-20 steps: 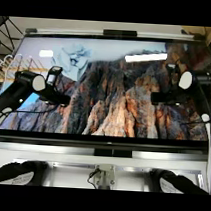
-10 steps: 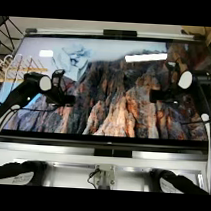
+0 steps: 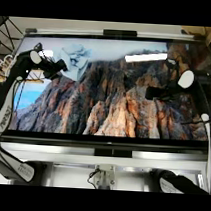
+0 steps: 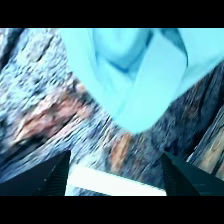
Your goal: Fold the shirts.
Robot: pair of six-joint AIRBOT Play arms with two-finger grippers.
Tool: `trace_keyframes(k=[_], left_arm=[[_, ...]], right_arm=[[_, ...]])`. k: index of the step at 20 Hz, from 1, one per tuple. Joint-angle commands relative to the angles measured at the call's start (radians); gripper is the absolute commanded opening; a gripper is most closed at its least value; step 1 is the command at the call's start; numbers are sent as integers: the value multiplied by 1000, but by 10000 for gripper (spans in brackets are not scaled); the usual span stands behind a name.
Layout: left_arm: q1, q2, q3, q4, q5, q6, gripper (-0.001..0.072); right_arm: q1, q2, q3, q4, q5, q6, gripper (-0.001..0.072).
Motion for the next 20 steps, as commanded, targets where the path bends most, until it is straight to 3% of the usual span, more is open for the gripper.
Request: trace_keyframes(k=[1,4,9,10,13,16,20], left_arm=[[39,-179,159,-148,23,-11,679],[7,-231,160,-167,108,-11,678],[-2,-268,160,-156,119,-14,645],[-1,-272,160,-156,128,-15,524],[-10,-280,160,-168,173,-15,48],[-11,-256,179,-187,183,5,26],[-57,-72,227,-190,171,232,25]], right_arm=[[0,0,0,16,-4,0,635],[0,0,0,16,-4,0,635],[0,0,0,16,-5,0,635],[0,0,0,16,-5,0,635],[0,0,0,16,-5,0,635],[0,0,0,16,-3,0,635],[0,6,1,12,50,-60,635]])
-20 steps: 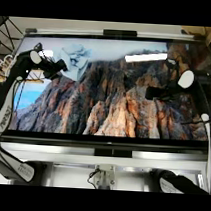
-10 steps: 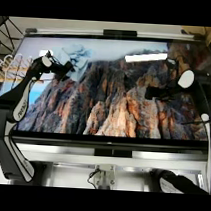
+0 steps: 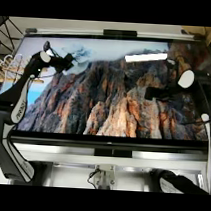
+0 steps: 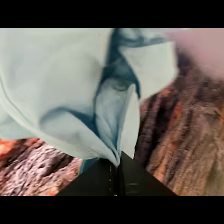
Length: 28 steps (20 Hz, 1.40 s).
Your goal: Fold the shirts.
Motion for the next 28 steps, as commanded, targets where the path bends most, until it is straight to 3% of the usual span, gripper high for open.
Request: trace_keyframes(k=[1,3,5,8,12,15,18,19,21,22,25,28], left_arm=[[-48,185,25,-7,-18,184,25],[-109,352,25,-7,-51,241,25],[-196,499,24,-6,-68,244,26],[-386,600,23,-3,-69,177,26],[-679,551,-34,173,-64,20,26],[-829,435,-90,207,-64,-35,27],[-917,286,-92,174,-45,-76,28],[-927,248,-92,127,-25,-85,64],[-913,202,-92,25,-25,-85,663],[-881,204,-89,19,-83,-82,707],[-683,272,-85,55,-424,31,706],[-485,370,-93,198,-715,106,706]], right_arm=[[-1,13,5,-19,52,-87,635],[-1,40,37,-125,99,-105,635],[-1,84,97,-233,142,-104,635],[-1,187,214,-377,151,-98,635],[-1,343,347,-573,150,-49,635],[-1,445,356,-588,185,-50,635],[-1,473,356,-566,309,-49,635],[-1,473,347,-531,323,-49,635],[-1,472,301,-413,306,-50,635],[-1,465,266,-367,294,-51,635],[-1,418,158,-344,290,-58,635],[-1,340,24,-335,283,-106,635]])
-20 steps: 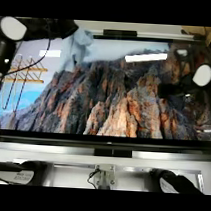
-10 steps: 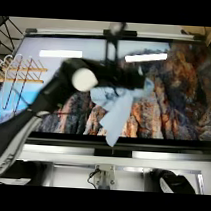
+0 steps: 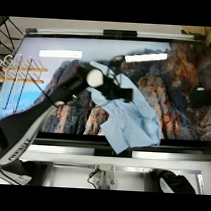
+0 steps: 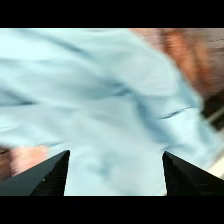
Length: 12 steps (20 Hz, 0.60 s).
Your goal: Fold the shirts.
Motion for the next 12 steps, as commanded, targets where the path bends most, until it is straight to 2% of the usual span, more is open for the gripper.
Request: trace_keyframes(k=[1,3,6,9,12], left_arm=[[208,95,-27,117,-356,105,706],[272,157,-128,118,-378,117,706],[278,228,-383,77,-299,113,706],[220,237,-616,-113,-100,113,706],[141,219,-739,-246,92,76,705]], right_arm=[[0,-86,-151,45,-5,-58,635],[-52,-157,-229,129,-12,-112,635],[-235,-258,-290,360,-49,-180,635],[-373,-341,-291,525,-151,-240,636],[-377,-423,-291,530,-177,-290,638]])
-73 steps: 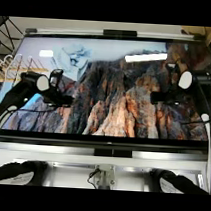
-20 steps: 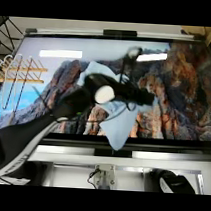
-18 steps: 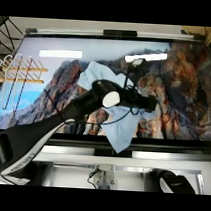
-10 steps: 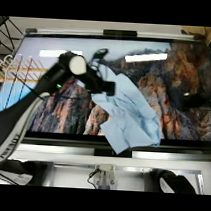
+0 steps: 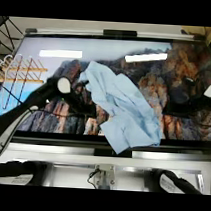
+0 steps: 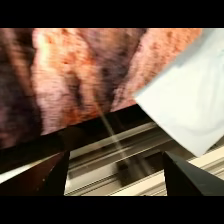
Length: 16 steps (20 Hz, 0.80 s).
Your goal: Fold the shirts.
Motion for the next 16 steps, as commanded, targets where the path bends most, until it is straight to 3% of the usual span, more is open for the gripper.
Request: trace_keyframes(k=[1,4,5,7,11,13,15,16], left_arm=[[-74,-13,-156,-163,204,-25,705],[-134,-66,-162,-168,255,-55,705],[-145,-83,-162,-170,275,-67,706],[-158,-114,-162,-220,319,-65,705],[-185,-142,-161,-283,393,-66,701],[-192,-148,-161,-286,400,-66,588],[-193,-153,-161,-287,421,-103,586],[-193,-154,-161,-287,432,-108,490]], right_arm=[[-46,-101,-10,106,-48,-72,638],[-46,-157,-11,127,-66,-101,640],[-46,-171,-11,129,-71,-104,685],[-35,-198,-11,133,-75,-129,700],[46,-252,-10,131,-118,-139,700],[83,-274,-11,125,-141,-139,700],[109,-295,-10,125,-157,-138,699],[118,-307,-11,130,-163,-135,699]])
